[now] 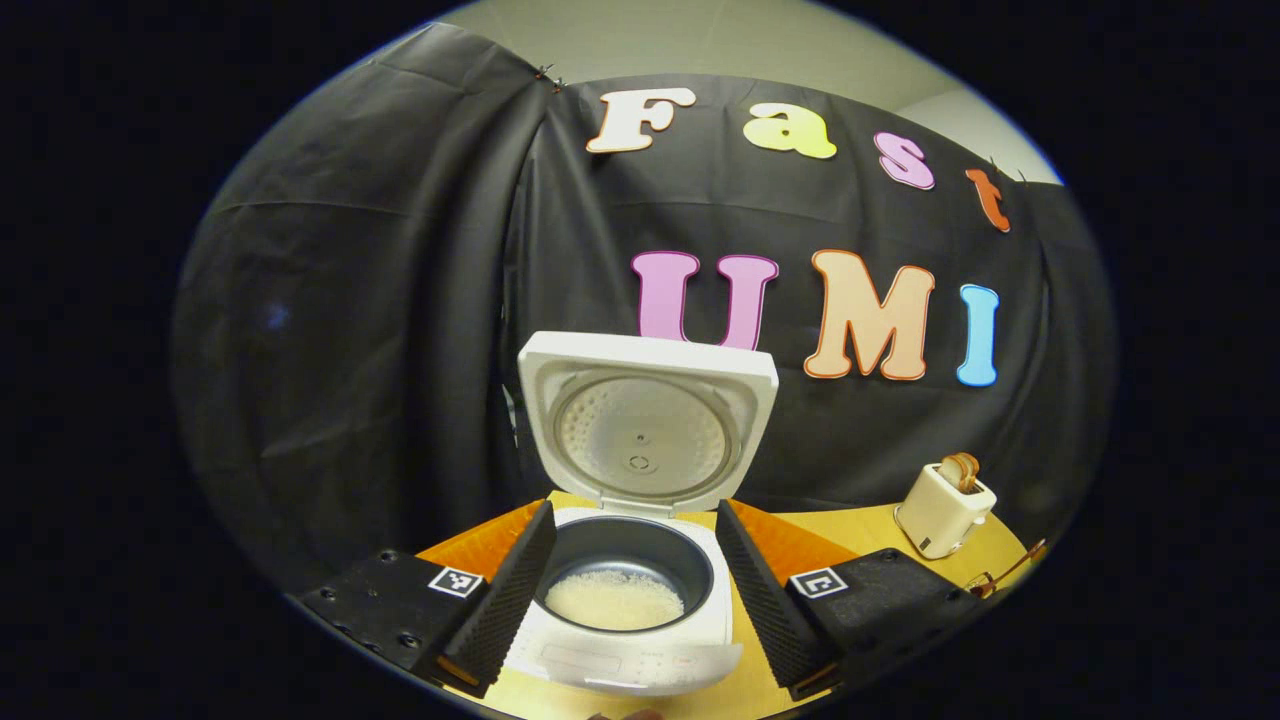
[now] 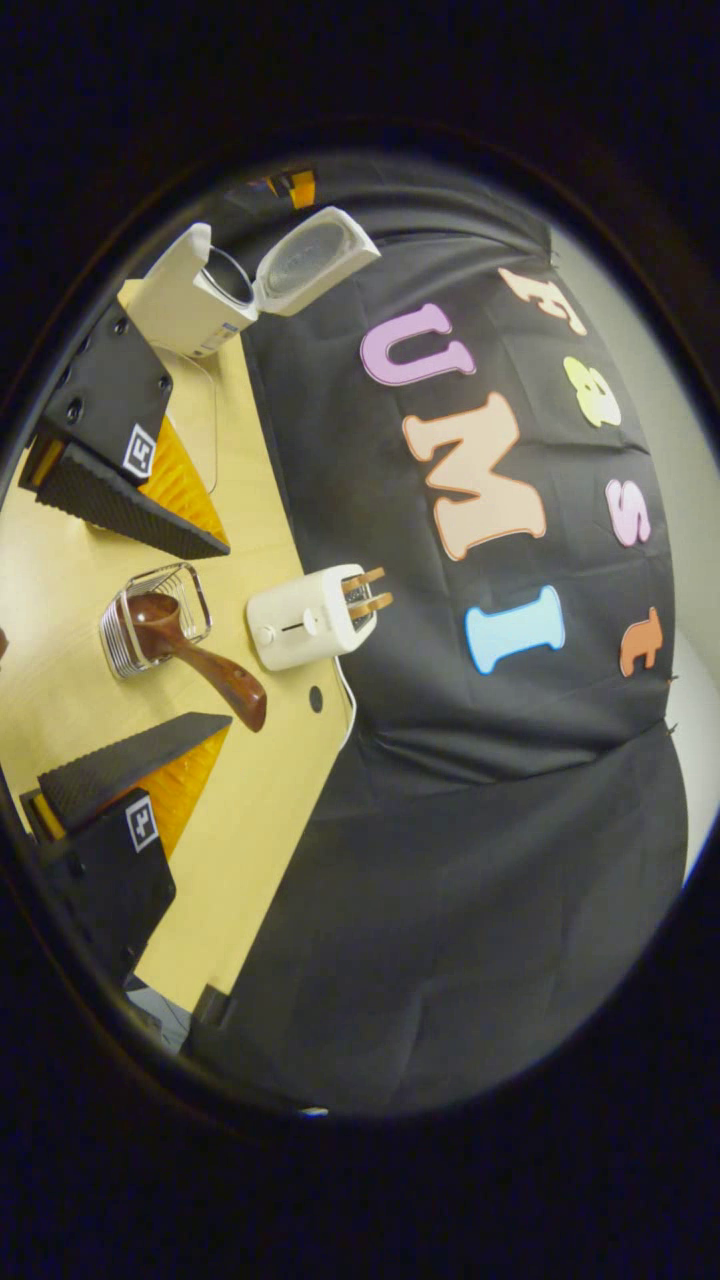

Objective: Close the left gripper, press the button to open the rice cooker; take a wooden spoon from the chopstick holder with the right hand, scoop a spoonful of rice and pour it into the rice cooker, then put the wooden spoon back into the chopstick holder.

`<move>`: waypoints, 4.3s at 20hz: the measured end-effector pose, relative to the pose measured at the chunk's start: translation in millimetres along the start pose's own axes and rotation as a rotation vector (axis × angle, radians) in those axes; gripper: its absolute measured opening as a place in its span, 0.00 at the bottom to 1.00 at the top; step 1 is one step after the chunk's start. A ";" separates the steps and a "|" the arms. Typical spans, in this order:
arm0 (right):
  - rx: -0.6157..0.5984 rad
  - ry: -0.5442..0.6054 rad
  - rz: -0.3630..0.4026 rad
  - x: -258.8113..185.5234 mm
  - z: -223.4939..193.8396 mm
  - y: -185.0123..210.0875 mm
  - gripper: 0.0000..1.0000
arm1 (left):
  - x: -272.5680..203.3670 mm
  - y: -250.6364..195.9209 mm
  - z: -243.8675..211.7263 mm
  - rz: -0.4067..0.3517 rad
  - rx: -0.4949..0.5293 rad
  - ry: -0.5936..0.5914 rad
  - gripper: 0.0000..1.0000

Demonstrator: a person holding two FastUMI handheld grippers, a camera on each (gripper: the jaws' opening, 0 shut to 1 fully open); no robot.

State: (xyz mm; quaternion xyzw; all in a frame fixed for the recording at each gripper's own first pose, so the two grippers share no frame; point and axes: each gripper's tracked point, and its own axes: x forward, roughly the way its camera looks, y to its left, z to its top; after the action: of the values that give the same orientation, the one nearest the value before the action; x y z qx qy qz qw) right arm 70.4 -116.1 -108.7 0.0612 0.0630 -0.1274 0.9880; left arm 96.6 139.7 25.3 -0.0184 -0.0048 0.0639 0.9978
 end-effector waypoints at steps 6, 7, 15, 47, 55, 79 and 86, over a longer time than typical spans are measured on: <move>-0.002 0.052 0.008 43.1 -23.3 -8.4 0.99 | -18.3 18.4 -6.6 0.074 -0.006 0.016 0.95; 0.007 0.060 0.011 51.3 -26.5 -8.7 0.99 | -22.0 22.1 -8.7 0.088 -0.002 0.021 0.95; 0.048 0.073 0.036 94.6 -37.3 -11.3 0.89 | -42.4 40.8 -17.7 0.178 0.022 0.042 0.93; 0.011 -0.043 0.014 46.6 71.9 59.6 0.18 | -41.8 31.7 -26.2 0.064 0.012 0.036 0.95; -0.031 -0.043 0.164 45.8 61.0 165.0 0.18 | -37.6 37.4 -30.2 0.027 -0.012 0.052 0.94; -0.230 0.128 0.084 83.4 -97.9 281.3 0.18 | -21.7 60.5 -42.5 -0.066 0.018 0.094 0.95; 0.144 0.272 0.061 74.2 -117.5 275.6 0.18 | -15.7 48.3 -41.8 -0.135 0.012 0.089 0.95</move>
State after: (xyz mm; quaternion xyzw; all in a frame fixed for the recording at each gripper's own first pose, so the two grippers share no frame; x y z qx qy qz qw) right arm 200.3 146.5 -205.9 0.1506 0.1849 -0.0922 0.9668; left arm 75.4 184.0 -18.4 -0.0148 0.0385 -0.0046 0.9991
